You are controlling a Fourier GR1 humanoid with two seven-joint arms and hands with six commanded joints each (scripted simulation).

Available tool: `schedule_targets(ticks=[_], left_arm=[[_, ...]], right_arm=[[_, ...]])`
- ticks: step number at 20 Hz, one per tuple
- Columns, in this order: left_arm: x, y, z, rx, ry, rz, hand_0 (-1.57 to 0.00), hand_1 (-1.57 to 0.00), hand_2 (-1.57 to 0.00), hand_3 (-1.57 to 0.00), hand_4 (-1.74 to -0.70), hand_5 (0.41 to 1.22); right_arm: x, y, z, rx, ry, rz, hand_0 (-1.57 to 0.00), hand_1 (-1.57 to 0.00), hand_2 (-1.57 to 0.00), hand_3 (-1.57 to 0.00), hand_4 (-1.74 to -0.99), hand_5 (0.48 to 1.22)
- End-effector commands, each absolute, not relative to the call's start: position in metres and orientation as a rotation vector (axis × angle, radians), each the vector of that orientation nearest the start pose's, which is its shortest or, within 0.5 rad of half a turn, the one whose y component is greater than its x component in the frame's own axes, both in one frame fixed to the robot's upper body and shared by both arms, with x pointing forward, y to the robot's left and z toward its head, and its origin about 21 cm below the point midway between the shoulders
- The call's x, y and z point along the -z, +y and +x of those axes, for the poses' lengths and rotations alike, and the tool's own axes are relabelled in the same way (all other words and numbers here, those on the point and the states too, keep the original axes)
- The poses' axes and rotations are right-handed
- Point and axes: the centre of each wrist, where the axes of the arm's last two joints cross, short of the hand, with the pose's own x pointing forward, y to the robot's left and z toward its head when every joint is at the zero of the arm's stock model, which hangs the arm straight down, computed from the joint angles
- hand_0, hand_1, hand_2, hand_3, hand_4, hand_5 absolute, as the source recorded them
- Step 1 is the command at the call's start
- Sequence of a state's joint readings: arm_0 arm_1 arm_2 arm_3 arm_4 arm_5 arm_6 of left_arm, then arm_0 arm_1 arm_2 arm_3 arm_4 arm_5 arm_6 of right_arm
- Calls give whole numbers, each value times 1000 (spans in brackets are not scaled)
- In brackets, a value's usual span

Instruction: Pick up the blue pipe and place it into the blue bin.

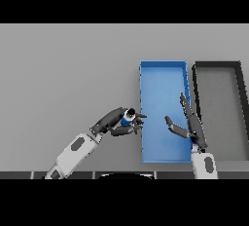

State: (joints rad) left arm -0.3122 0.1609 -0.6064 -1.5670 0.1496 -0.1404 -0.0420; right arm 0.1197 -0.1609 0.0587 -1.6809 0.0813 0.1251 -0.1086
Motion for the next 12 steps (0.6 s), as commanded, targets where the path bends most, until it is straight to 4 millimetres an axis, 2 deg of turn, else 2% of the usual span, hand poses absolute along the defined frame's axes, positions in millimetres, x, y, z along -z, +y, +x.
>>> schedule_targets(ticks=[1,3,7,9,12], left_arm=[[-50,97,259,785,-1668,-612,-1570,-1570,-1570,-1442,-1730,1220],[-52,96,262,781,-1673,-616,-1570,-1571,-1571,-1438,-1731,1220],[-50,97,262,787,-1663,-620,-1571,-1571,-1571,-1440,-1731,1221],[-50,98,262,790,-1658,-623,-1571,-1571,-1571,-1440,-1730,1221],[-50,100,262,792,-1661,-620,-1571,-1571,-1571,-1440,-1731,1221]], right_arm=[[-4,-259,219,-306,-1635,-40,1,1,1,1,-1207,619],[-9,-258,220,-300,-1672,-9,1,1,1,1,-1191,619],[-48,-269,228,-332,-1729,222,1,1,1,1,-1203,573],[-70,-272,232,-433,-1721,318,1,1,1,1,-1232,550],[-103,-257,236,-609,-1731,409,1,1,1,1,-1274,518]])
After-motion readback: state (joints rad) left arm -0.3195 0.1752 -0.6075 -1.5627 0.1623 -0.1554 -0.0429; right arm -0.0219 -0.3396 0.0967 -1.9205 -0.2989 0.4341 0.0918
